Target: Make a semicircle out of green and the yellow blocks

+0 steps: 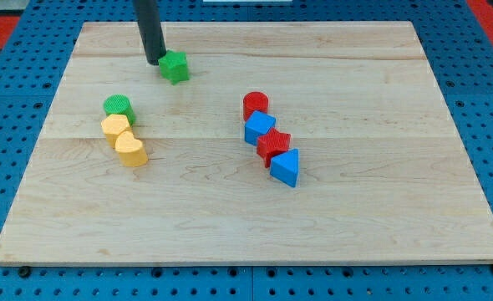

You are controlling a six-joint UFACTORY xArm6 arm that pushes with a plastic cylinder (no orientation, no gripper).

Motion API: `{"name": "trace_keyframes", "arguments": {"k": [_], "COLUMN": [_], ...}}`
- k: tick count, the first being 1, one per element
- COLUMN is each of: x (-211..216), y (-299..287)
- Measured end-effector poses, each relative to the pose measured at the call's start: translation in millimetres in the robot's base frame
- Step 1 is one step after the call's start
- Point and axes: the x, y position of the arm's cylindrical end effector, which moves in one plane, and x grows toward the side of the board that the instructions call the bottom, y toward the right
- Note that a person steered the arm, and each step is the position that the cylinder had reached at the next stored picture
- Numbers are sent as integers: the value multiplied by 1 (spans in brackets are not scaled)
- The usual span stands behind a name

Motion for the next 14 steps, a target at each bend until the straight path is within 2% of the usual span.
{"name": "trace_keyframes", "arguments": {"k": [2,3,4,5,6,8,9,10,12,14], "x": [-47,-26,2,24,34,6,8,25,24,-5], "y": [21,65,63,33,20,24,-2,-9,-12,-16]}}
